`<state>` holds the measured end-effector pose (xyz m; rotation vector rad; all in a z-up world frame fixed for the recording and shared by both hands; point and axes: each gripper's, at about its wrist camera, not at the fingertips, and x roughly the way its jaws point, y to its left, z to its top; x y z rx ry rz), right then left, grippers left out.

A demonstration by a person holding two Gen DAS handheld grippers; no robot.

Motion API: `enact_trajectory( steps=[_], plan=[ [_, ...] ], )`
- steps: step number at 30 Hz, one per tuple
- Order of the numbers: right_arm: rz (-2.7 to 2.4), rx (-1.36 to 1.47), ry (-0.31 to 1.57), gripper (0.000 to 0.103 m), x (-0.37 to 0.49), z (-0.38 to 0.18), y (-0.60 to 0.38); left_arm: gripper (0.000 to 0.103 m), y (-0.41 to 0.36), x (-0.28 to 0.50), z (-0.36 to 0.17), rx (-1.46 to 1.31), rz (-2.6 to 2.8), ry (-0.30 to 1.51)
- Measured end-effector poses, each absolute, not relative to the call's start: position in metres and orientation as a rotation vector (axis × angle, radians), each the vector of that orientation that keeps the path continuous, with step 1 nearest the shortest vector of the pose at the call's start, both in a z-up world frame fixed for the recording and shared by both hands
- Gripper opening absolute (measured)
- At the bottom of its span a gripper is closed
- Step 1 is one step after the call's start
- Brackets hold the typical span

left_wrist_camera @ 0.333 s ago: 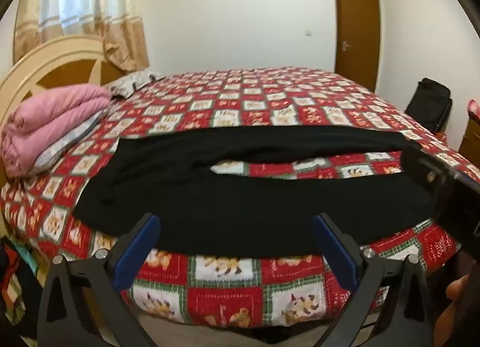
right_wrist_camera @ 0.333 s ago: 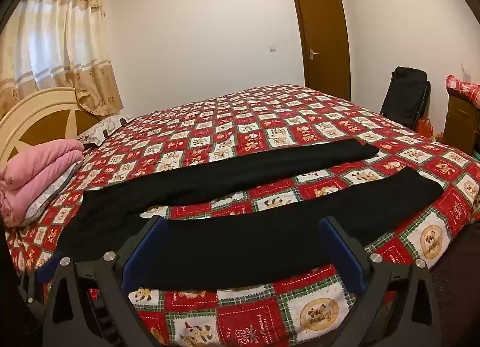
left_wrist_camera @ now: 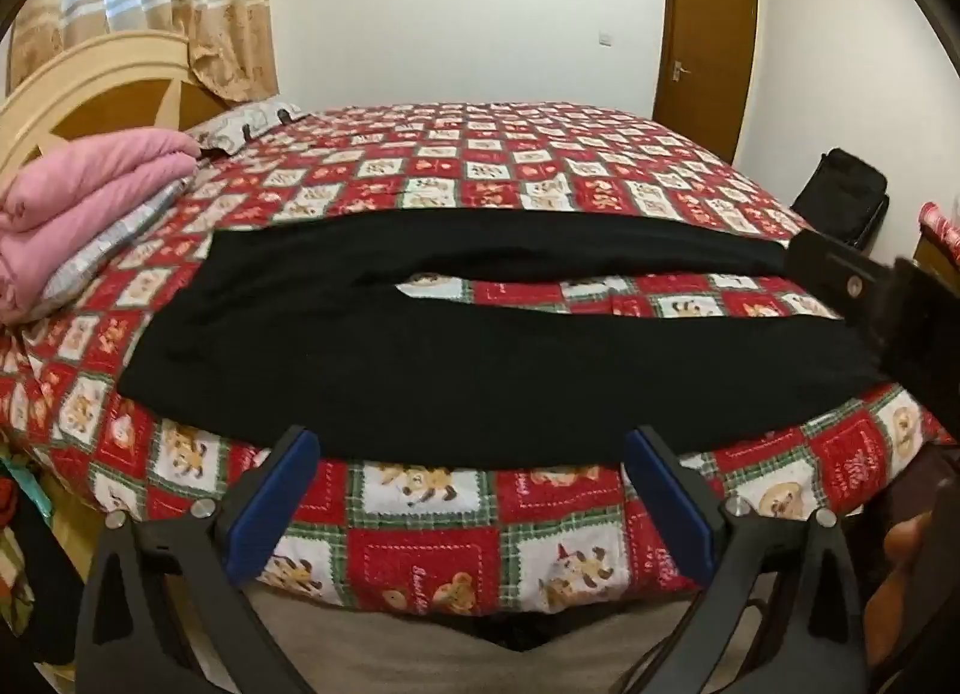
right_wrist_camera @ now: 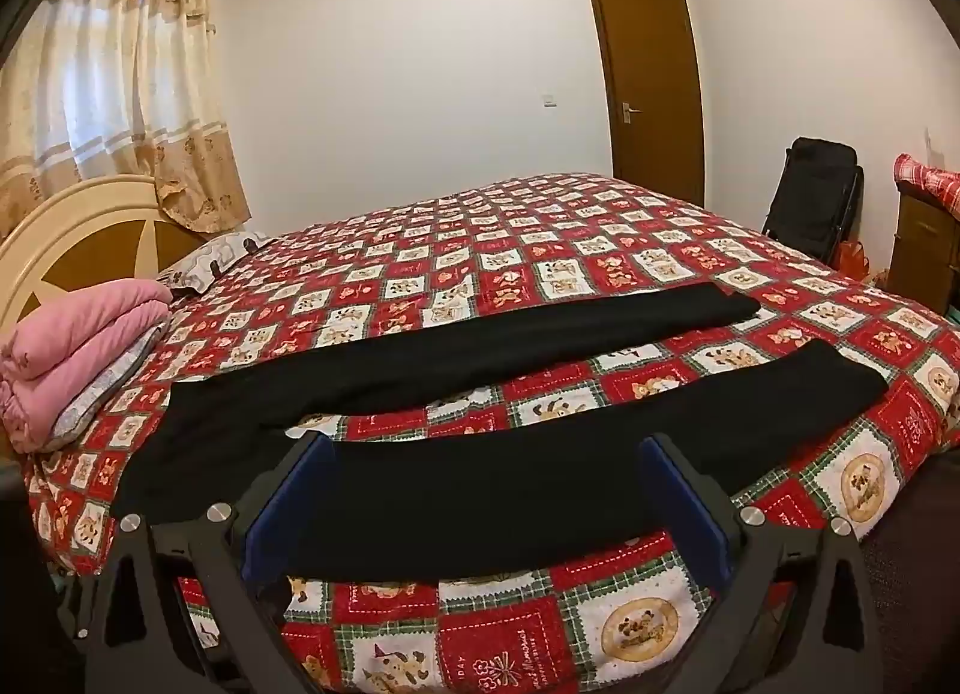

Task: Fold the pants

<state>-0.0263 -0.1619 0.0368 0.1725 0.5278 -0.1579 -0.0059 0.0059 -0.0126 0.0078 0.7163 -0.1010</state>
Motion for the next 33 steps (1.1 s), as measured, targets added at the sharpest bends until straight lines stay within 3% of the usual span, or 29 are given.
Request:
enact_trajectory(
  steps=[16,33],
  plan=[
    [-0.148,0.153,0.533,0.102,-0.023,0.035,-0.156,0.103,0.027,-0.005,0.007,0.041,0.018,0.584],
    [-0.142,0.167,0.558,0.102,-0.019,0.028,-0.158,0.103,0.024,-0.004,0.004,0.043,0.030,0.605]
  ],
)
